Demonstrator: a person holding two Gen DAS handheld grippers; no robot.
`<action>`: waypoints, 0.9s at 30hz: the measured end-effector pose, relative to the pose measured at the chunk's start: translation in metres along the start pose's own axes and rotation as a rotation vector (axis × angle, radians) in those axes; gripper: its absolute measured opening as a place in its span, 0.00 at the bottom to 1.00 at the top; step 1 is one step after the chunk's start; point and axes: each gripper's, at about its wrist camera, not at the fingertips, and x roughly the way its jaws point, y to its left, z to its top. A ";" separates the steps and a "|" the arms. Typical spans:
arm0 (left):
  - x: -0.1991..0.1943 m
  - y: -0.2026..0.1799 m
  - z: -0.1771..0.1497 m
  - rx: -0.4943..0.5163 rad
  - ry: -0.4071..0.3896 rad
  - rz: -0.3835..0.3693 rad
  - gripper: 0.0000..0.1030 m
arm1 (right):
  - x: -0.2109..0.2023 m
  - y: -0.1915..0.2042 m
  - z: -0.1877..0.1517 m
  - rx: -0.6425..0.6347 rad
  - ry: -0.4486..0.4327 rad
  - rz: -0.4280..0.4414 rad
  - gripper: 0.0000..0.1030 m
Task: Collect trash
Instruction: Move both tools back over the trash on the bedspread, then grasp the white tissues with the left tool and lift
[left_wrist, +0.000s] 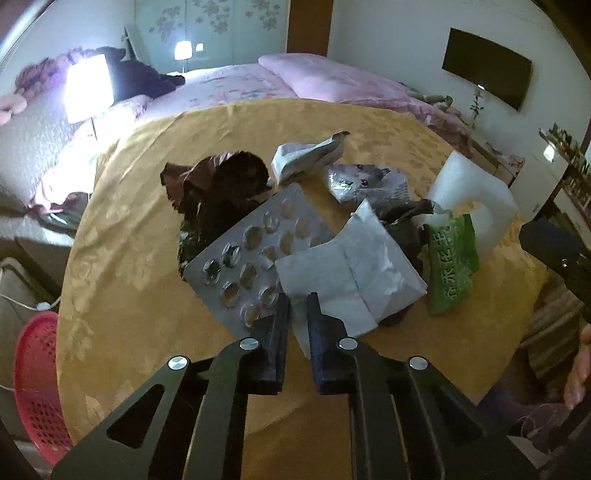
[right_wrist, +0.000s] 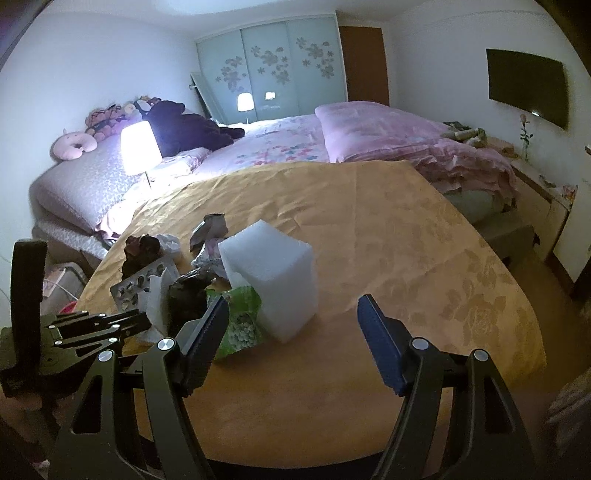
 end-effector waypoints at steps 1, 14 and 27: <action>-0.002 0.001 0.000 -0.009 0.001 -0.007 0.09 | 0.000 -0.001 0.000 0.001 -0.001 -0.001 0.68; -0.004 -0.014 -0.002 -0.012 0.029 -0.043 0.48 | 0.001 -0.002 0.000 0.011 0.000 -0.004 0.68; -0.008 -0.021 -0.015 0.064 0.013 -0.015 0.08 | 0.004 -0.005 0.000 0.022 0.001 -0.010 0.68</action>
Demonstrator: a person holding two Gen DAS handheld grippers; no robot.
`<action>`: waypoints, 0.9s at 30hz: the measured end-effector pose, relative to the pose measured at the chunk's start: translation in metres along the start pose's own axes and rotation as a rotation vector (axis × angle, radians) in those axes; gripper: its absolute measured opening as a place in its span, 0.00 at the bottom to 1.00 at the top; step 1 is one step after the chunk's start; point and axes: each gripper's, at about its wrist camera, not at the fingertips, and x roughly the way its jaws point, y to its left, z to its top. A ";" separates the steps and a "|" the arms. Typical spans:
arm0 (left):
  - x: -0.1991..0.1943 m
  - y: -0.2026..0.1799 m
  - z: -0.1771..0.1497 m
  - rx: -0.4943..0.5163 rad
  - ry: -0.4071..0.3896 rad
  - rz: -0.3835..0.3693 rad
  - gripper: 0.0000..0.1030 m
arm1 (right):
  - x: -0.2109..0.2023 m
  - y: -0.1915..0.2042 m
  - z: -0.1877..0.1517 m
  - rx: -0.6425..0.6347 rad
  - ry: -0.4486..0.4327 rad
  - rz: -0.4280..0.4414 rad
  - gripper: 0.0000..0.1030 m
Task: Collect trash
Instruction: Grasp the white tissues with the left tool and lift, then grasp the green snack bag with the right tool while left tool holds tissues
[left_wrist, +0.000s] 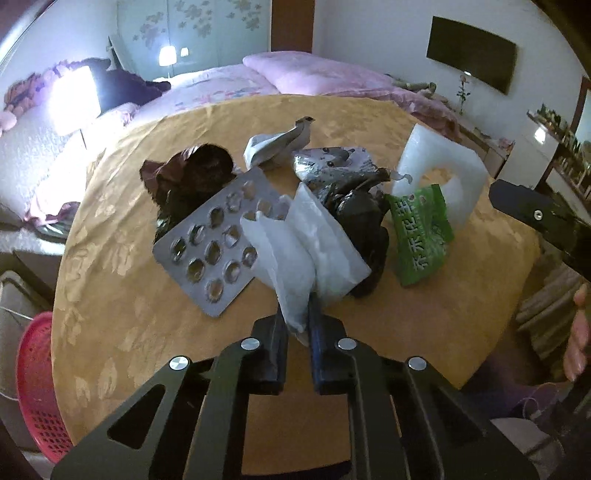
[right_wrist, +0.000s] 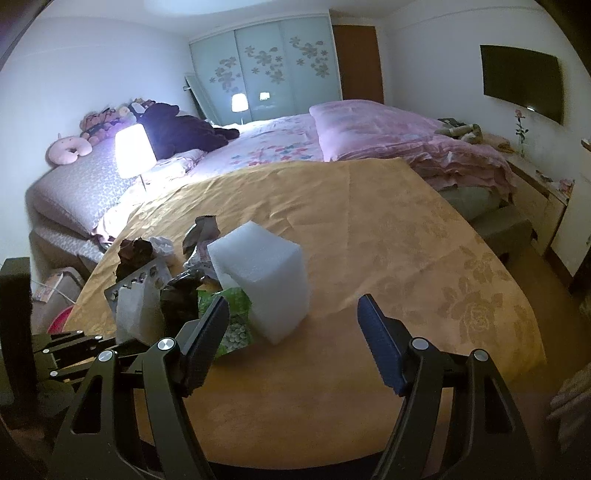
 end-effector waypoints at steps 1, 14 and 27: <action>-0.002 0.003 -0.002 -0.010 0.001 -0.009 0.08 | 0.000 0.000 0.000 0.000 -0.001 0.000 0.68; -0.062 0.040 -0.011 -0.044 -0.102 0.072 0.08 | -0.002 0.016 -0.005 -0.035 0.007 0.057 0.68; -0.078 0.073 -0.031 -0.067 -0.096 0.141 0.08 | 0.023 0.031 -0.021 -0.101 0.078 0.137 0.63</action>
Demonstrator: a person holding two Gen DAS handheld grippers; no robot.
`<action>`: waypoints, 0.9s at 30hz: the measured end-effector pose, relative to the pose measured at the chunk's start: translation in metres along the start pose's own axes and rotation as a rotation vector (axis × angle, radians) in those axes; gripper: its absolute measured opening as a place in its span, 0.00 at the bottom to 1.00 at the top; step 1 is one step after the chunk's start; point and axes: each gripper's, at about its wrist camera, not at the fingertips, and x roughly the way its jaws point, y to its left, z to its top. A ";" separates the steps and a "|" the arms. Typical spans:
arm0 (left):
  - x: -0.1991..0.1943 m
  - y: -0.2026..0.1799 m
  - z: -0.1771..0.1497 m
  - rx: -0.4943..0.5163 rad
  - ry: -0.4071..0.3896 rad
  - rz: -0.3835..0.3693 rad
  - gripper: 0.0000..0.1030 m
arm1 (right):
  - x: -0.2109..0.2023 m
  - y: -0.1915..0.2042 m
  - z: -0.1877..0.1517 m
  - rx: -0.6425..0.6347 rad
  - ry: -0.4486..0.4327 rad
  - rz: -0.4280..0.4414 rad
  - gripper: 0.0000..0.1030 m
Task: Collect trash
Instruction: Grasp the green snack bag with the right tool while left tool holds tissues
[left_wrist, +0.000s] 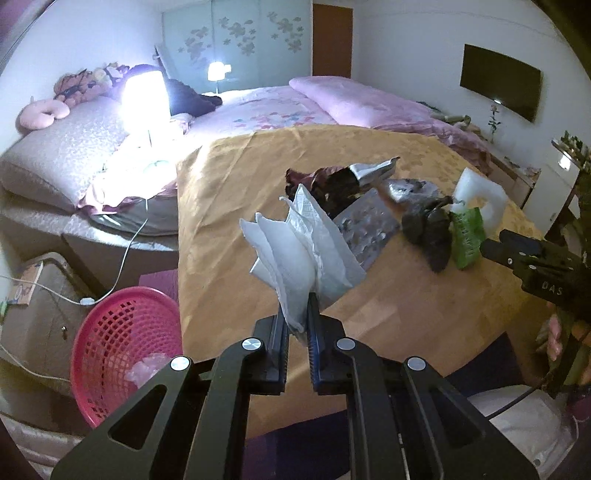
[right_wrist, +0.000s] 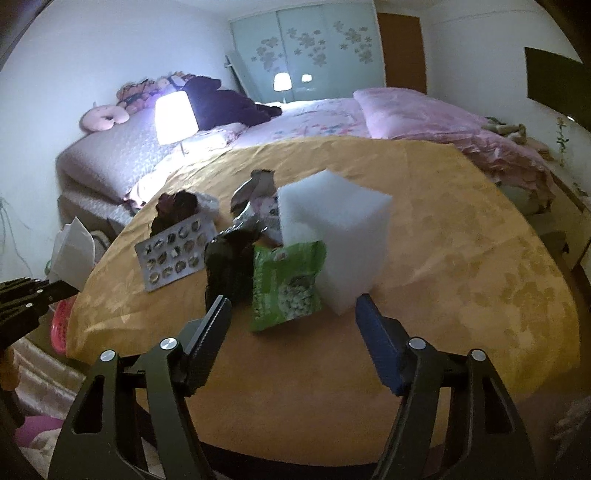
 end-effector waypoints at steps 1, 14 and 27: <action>0.001 0.001 -0.001 -0.005 0.004 -0.002 0.08 | 0.003 0.001 0.000 -0.004 0.008 0.006 0.61; 0.005 0.006 -0.004 -0.015 0.015 -0.014 0.08 | 0.024 -0.003 0.005 -0.017 0.029 -0.003 0.52; 0.004 0.004 -0.004 -0.010 0.010 -0.010 0.08 | 0.021 0.009 -0.001 -0.065 0.062 -0.024 0.37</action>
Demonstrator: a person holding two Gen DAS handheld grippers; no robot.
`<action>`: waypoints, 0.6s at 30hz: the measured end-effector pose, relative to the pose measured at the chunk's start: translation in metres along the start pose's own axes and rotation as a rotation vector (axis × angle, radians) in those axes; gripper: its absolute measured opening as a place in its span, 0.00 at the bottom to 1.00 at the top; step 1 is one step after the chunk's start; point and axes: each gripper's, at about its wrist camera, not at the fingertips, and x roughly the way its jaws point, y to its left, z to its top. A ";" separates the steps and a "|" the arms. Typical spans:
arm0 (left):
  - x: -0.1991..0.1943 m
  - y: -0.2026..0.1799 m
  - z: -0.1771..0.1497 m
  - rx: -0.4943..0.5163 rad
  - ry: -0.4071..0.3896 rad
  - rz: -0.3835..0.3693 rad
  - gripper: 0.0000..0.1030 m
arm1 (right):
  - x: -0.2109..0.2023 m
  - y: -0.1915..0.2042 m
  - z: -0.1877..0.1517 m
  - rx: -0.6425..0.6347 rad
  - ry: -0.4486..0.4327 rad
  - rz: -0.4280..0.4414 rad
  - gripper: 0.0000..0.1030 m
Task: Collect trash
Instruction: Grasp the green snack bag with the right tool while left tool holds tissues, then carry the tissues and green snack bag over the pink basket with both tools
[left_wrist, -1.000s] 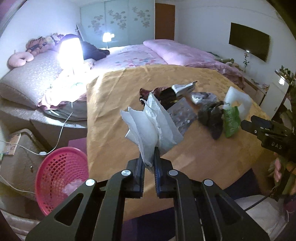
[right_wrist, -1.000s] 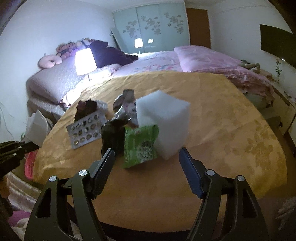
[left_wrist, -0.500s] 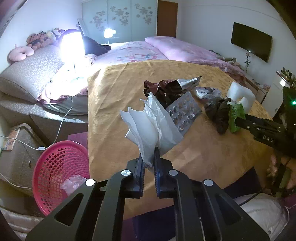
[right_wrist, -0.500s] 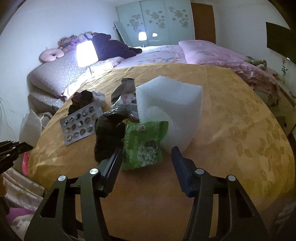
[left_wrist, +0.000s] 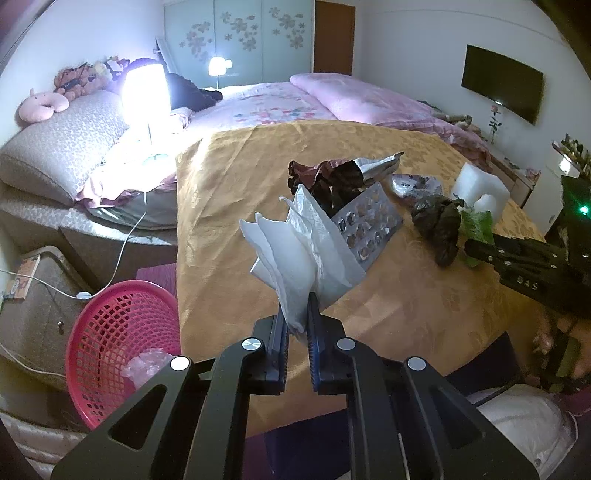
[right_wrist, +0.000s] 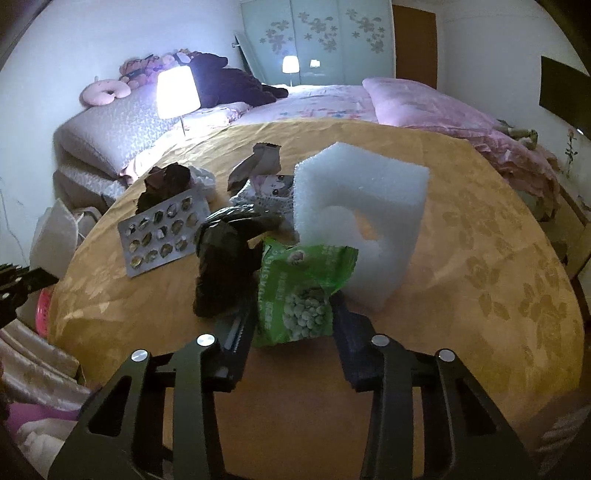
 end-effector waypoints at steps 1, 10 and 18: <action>0.000 0.000 0.000 0.000 -0.001 0.000 0.08 | -0.002 0.001 -0.001 -0.003 0.002 0.001 0.36; -0.004 0.001 0.000 -0.004 -0.010 0.001 0.08 | -0.022 0.007 -0.010 0.013 0.004 0.023 0.34; -0.013 0.009 0.002 -0.021 -0.025 0.018 0.08 | -0.035 0.031 0.001 -0.011 -0.038 0.093 0.34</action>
